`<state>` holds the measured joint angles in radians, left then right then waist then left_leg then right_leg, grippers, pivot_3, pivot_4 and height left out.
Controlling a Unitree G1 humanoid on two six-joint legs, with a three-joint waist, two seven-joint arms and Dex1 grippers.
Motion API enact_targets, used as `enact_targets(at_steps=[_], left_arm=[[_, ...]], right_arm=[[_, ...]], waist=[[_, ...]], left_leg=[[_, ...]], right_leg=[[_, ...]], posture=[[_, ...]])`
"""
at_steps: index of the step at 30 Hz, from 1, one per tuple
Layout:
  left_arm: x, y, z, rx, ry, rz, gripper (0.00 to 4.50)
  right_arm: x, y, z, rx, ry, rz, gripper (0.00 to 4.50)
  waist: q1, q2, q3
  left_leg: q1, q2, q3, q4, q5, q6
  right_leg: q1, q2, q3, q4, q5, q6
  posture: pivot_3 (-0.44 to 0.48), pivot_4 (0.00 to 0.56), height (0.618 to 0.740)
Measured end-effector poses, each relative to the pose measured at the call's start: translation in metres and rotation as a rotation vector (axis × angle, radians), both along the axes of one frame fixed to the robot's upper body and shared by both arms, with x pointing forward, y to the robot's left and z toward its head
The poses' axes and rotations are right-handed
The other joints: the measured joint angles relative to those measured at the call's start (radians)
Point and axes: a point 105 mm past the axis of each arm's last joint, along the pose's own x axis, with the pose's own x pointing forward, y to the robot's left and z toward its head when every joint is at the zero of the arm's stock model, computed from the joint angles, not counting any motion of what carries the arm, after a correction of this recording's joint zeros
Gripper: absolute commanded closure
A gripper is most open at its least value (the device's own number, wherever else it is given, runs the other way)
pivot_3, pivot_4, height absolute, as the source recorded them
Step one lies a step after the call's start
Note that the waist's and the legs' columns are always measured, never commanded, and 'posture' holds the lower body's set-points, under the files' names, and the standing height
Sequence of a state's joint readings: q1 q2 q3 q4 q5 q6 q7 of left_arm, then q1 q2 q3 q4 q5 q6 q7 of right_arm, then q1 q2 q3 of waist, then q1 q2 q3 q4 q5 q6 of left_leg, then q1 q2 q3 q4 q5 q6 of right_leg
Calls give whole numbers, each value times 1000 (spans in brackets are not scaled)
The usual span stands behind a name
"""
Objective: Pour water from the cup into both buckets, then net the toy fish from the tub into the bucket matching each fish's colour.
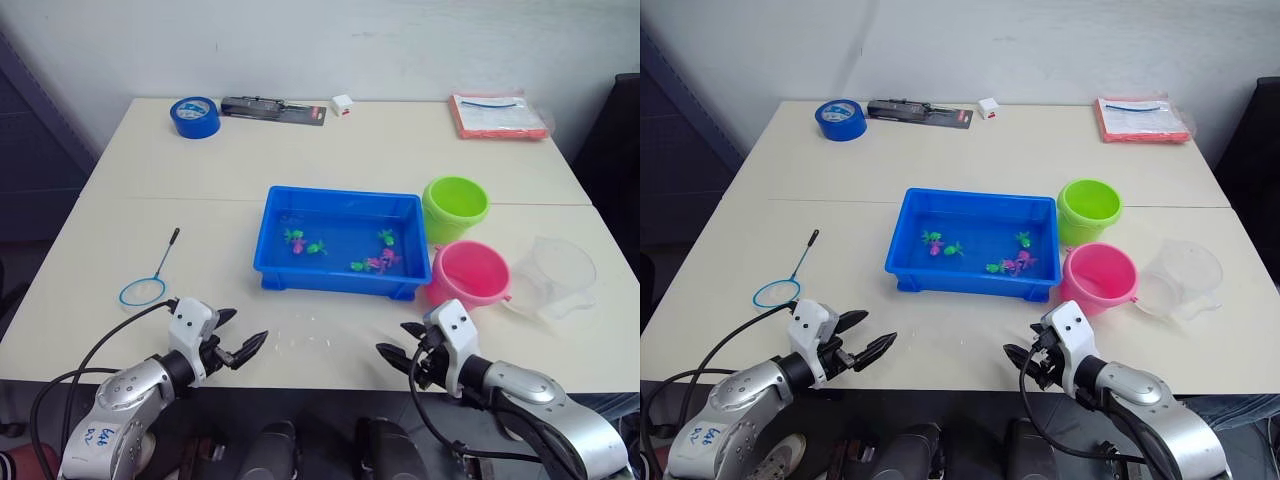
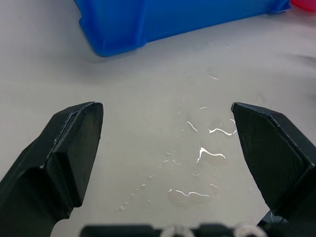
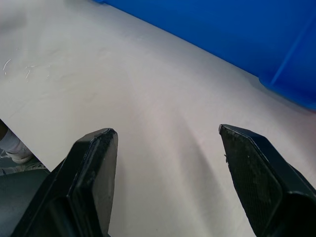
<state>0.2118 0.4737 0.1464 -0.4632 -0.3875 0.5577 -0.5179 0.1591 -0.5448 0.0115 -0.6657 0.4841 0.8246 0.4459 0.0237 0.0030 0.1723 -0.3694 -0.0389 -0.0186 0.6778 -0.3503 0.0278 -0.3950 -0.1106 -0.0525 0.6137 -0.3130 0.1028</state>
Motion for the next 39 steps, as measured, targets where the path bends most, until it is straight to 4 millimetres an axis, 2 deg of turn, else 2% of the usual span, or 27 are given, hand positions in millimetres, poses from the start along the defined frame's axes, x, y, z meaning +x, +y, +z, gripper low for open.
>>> enact_targets(at_steps=[10, 14, 16, 18, 21, 23, 25, 27, 29, 33, 37, 39], left_arm=[[1, 0, 3, 13, -9, -20, 24], [1, 8, 3, 76, 4, -52, 24], [11, 22, 4, 110, 34, -57, 24], [25, 38, 18, 143, 12, -51, 24], [48, 40, 51, 177, -82, -111, 24], [63, 27, 76, 175, -153, -204, 24], [68, 12, 93, 170, -193, -305, 24], [68, -15, 105, 142, -207, -469, 24], [62, -34, 109, 118, -198, -589, 24], [61, -65, 101, 72, -155, -749, 24], [72, -101, 103, 61, -185, -872, 24], [76, -111, 105, 64, -201, -901, 24]], right_arm=[[0, 1, 0, 7, 1, -4, 0], [0, 2, 0, 10, -1, -6, 0], [1, 2, 1, 12, -5, -4, 0], [0, 0, 0, 11, -1, -14, 0], [0, -7, 0, 4, -1, -44, 0], [-2, -21, -2, -2, 11, -101, 0], [-6, -38, -4, -14, 27, -174, 0], [-17, -62, -7, -25, 57, -290, 0], [-25, -80, -6, -41, 67, -378, 0], [-38, -110, -13, -99, 102, -577, 0], [-24, -153, -13, -104, 59, -905, 0], [-16, -163, -8, -87, 24, -997, 0]], waist=[[0, 0, 0], [0, 0, 0], [2, 0, 0], [1, 0, 0], [3, 0, 0], [5, 0, 0], [1, 0, 0], [2, 0, 0], [0, 0, 0], [-4, 0, 0], [1, 0, 0], [0, 1, 0]], left_leg=[[0, 0, 0, 0, 0, 0], [0, 0, 0, 0, 0, 0], [0, 0, 0, 0, 0, 0], [0, 0, 0, 0, 0, 0], [0, -1, -1, 0, 0, 0], [-1, -2, -1, 1, 0, 0], [0, -3, 0, 1, 0, 1], [-1, -3, 0, 1, 0, 1], [-1, -2, 0, 1, 0, 1], [0, 0, 1, 1, 0, 0], [0, 0, 1, 3, 2, -2], [0, 0, 2, 2, 2, -2]], right_leg=[[0, 0, 0, 0, 0, 0], [0, 0, 0, 0, 0, 0], [0, 0, -1, 1, 0, 0], [0, 0, 0, 1, 0, 0], [0, 0, -1, 1, 0, 0], [0, 0, -1, 4, 0, 0], [0, 0, -1, 6, 0, 0], [-1, 0, -1, 7, 0, 0], [-1, 0, -1, 7, 0, 0], [0, 4, 1, 7, 0, 0], [0, 10, 3, 7, 0, 1], [-2, 10, 4, 9, 0, 1]], posture=[[0, 150, 737], [0, 150, 737], [0, 150, 737], [0, 150, 737], [0, 150, 737], [0, 150, 737], [0, 150, 737], [0, 150, 737], [0, 150, 737], [0, 150, 737], [0, 150, 737], [0, 150, 737]])
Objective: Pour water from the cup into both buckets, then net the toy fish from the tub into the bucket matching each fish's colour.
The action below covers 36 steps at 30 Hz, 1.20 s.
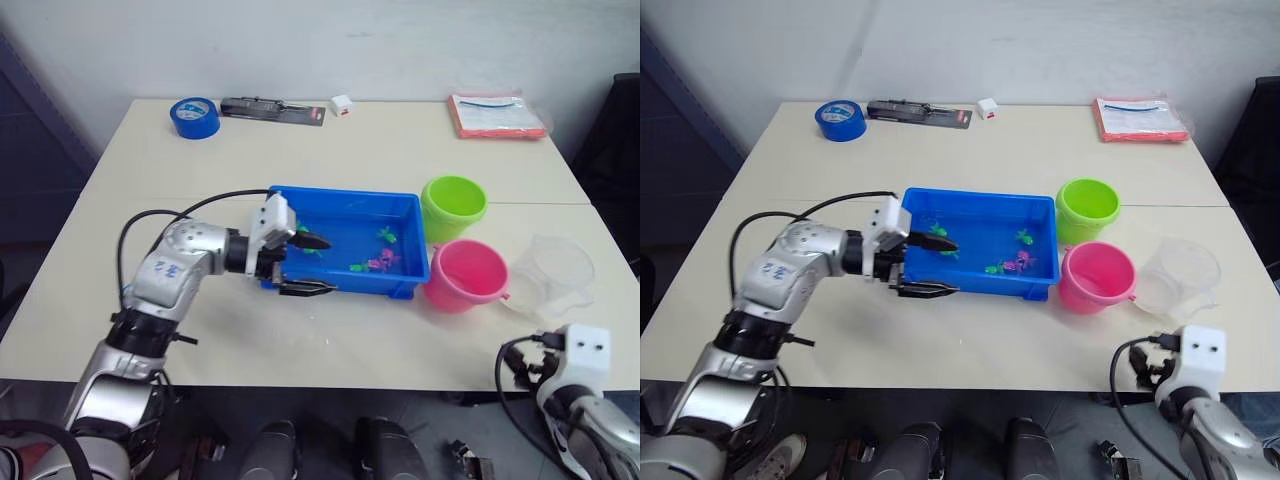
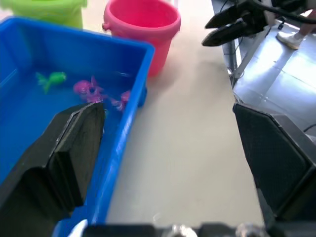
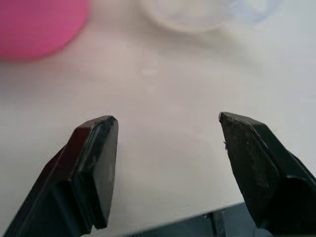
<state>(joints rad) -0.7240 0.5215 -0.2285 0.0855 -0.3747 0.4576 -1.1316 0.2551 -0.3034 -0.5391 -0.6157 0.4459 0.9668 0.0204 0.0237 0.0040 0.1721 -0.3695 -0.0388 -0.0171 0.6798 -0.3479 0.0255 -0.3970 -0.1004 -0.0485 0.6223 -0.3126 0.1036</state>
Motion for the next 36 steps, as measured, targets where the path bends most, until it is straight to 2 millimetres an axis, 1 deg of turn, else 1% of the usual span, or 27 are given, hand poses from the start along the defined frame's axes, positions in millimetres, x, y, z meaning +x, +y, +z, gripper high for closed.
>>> enact_targets(at_steps=[2, 4, 7, 9, 15, 18, 22, 27, 30, 36], left_arm=[[3, -9, 2, -4, -11, -25, 24], [2, -16, 3, -1, -10, -55, 24], [0, -20, 1, 1, -4, -71, 24], [1, -20, 0, 7, -4, -68, 24], [0, -18, -5, 14, 11, -49, 24], [1, -15, -8, 20, 28, -33, 24], [1, -15, -7, 22, 27, -27, 24], [1, -14, -7, 26, 33, -20, 24], [1, -12, -6, 30, 27, -17, 24], [0, -13, -4, 30, 20, -17, 24]], right_arm=[[7, -6, 2, 21, -23, -77, 0], [10, -16, -3, 42, -16, -171, 0], [8, -30, -10, 60, 4, -277, 0], [10, -36, -11, 79, -5, -324, 0], [24, -40, -8, 126, -40, -376, 0], [27, -42, -6, 136, -53, -397, 0], [35, -45, -3, 149, -79, -428, 0], [45, -46, -5, 166, -95, -436, 0], [49, -49, -3, 156, -111, -459, 0], [55, -58, 8, 107, -159, -494, 0]], waist=[[-1, 0, 0], [-2, 0, 0], [-3, 1, 0], [-3, 1, 0], [-2, 1, -1], [-2, 1, -1], [-3, 2, -1], [-4, 2, -1], [-5, 2, -1], [-6, 2, -1]], left_leg=[[-1, 2, 0, -1, 0, -1], [-1, 2, 0, -2, 0, -1], [-2, 2, 0, -1, 0, -1], [-1, 1, 0, 0, 1, -1], [-1, 2, 0, 0, 1, -1], [-2, 1, 0, 0, 1, 0], [-1, 1, 0, 0, 1, 0], [-1, 1, 0, 0, 1, 0], [-1, 1, 0, 0, 1, 0], [-1, 1, 0, 0, 1, 0]], right_leg=[[-2, 1, 0, 1, 0, 0], [-3, 2, 0, 1, 0, 0], [-3, 2, 1, 2, 0, 0], [-3, 1, 1, 3, 0, 0], [-3, 1, 2, 4, 0, 0], [-3, 1, 2, 4, 0, 0], [-3, 1, 2, 4, 0, 0], [-3, 1, 2, 4, 0, 0], [-3, 1, 2, 4, 0, 0], [-3, 1, 2, 4, 0, 0]], posture=[[0, 150, 737], [0, 150, 737], [0, 150, 737], [0, 150, 737], [0, 150, 737], [0, 150, 737], [0, 150, 737], [0, 150, 737], [0, 150, 737], [0, 150, 737]])
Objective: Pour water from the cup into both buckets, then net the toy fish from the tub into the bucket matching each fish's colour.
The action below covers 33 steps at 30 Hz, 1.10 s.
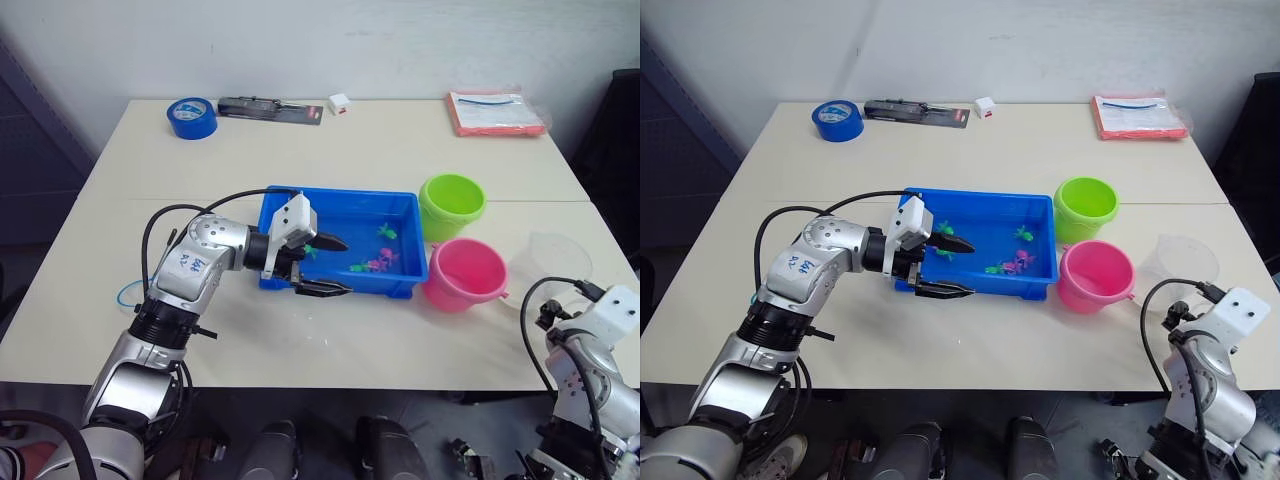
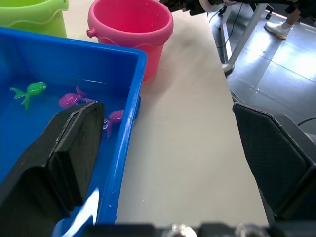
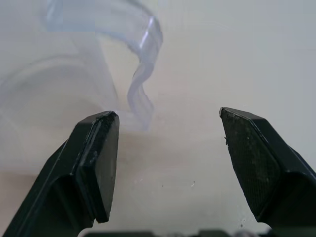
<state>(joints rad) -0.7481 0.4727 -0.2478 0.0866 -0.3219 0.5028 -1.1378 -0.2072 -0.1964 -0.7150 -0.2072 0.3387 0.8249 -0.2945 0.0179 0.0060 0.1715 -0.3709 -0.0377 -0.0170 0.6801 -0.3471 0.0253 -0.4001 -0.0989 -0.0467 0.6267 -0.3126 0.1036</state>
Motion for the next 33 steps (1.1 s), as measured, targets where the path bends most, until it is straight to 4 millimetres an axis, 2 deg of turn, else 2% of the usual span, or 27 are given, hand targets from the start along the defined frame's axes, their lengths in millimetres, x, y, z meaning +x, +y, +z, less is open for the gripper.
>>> enact_targets(at_steps=[10, 19, 22, 26, 28, 30, 33], left_arm=[[-1, -1, 1, 0, -4, 1, 24], [-3, -4, 4, -3, -22, -3, 24], [-3, -4, 4, -2, -22, -2, 0], [-2, -4, 4, 1, -24, 0, 0], [-2, -4, 3, 1, -25, 2, 0], [-2, -5, 4, -2, -25, 1, 0], [-2, -5, 4, -5, -23, 1, 0]], right_arm=[[7, -6, 14, -34, -75, -49, 0], [11, -13, 16, -92, -100, -92, 0], [13, -12, 16, -110, -101, -89, 830], [14, -10, 17, -123, -99, -85, 2848], [16, -10, 25, -140, -141, -83, 3811], [19, -11, 39, -173, -176, -79, 3843], [15, -14, 37, -181, -166, -88, 3843]], waist=[[-6, 0, 0], [-7, 0, 0], [-8, 0, 0], [-7, 0, 0], [-8, 1, 0], [-4, 1, 0], [2, 1, 0]], left_leg=[[0, 0, 0, 0, 0, 0], [0, 0, 0, 0, 0, 0], [0, 0, 0, 0, 0, 0], [0, 0, 0, 0, 0, 0], [0, 0, 0, 0, 0, 0], [0, 0, -1, 1, 0, 0], [0, 0, -1, 1, 0, 0]], right_leg=[[0, 0, 0, 0, 0, 0], [0, 0, 0, 0, 0, 0], [0, 0, 0, 0, 0, 0], [0, 0, 0, 0, 0, 0], [0, 0, 0, 0, 0, 0], [1, 0, 0, 0, 0, 0], [1, 0, 0, 0, 0, 0]], posture=[[0, 150, 737], [0, 150, 737], [0, 150, 737], [0, 150, 737], [0, 150, 737], [0, 150, 737], [0, 150, 737]])
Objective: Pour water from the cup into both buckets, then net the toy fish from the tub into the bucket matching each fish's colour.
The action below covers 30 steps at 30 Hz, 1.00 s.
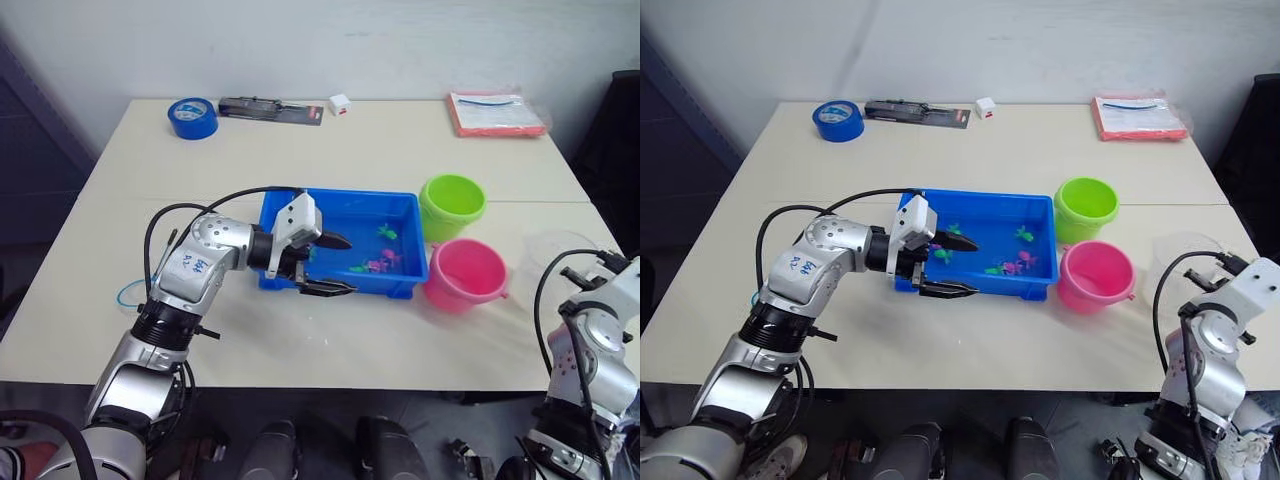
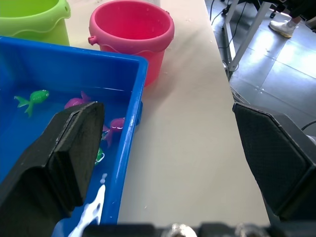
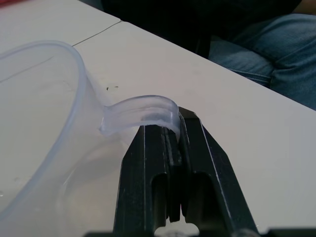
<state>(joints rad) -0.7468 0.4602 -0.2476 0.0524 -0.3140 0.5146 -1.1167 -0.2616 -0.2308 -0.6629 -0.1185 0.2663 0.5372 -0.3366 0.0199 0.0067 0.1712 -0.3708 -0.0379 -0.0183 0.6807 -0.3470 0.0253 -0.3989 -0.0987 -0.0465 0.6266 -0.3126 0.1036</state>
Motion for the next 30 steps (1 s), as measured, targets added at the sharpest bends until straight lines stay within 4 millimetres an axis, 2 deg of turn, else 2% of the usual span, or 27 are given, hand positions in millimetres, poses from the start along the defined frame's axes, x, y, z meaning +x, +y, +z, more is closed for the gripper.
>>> enact_targets(at_steps=[5, 10, 17, 23, 30], left_arm=[[-2, -4, 6, -60, 38, -13, 0], [3, 0, 20, -105, 48, -17, 0], [16, 8, 20, -105, 54, -15, 0], [14, 13, 19, -80, 30, -61, 0], [14, 13, 17, -65, 6, -84, 0]], right_arm=[[0, 0, 4, -14, -6, 30, 3843], [-5, -4, 19, -81, 4, 145, 3843], [-8, -1, 78, -298, 14, 348, 3843], [-6, 21, 101, -556, 163, 536, 3843], [-7, 33, 99, -691, 257, 610, 3843]], waist=[[1, 0, 0], [-1, 1, 0], [-1, 2, 1], [3, 2, 1], [3, 2, 1]], left_leg=[[0, 0, 0, 0, 0, 0], [0, -1, 1, 0, 0, 0], [0, 1, 1, 0, 0, 1], [-1, 0, 1, 0, 0, 1], [-1, -1, 1, 1, 0, 1]], right_leg=[[0, 0, 0, 0, 0, 0], [0, 0, 0, 0, 0, 0], [0, 1, 0, -1, 0, 0], [0, 1, 0, -1, 0, 0], [0, 0, 0, -1, 0, 0]], posture=[[0, 150, 737], [0, 150, 737], [0, 150, 737], [0, 150, 737], [0, 150, 737]])
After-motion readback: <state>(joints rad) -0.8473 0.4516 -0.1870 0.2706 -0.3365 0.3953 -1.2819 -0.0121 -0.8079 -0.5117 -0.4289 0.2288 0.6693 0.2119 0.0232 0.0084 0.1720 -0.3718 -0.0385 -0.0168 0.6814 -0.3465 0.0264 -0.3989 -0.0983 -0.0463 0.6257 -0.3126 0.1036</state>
